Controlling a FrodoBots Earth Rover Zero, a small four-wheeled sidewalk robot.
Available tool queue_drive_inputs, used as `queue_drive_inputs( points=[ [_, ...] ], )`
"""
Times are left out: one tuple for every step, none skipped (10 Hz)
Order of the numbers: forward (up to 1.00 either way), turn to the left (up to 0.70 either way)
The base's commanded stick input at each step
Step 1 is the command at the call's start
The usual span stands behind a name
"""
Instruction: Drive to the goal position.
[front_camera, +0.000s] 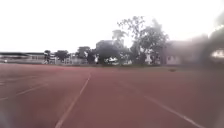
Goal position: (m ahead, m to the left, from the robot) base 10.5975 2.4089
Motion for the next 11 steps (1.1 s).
queue_drive_inputs(
  points=[
    [0.70, 0.00],
    [0.70, 0.00],
    [0.70, 0.00],
    [0.70, 0.02],
    [0.70, 0.01],
    [0.70, -0.04],
    [0.70, -0.21],
    [0.70, -0.26],
    [0.70, -0.22],
    [0.70, -0.05],
    [0.70, 0.00]
  ],
)
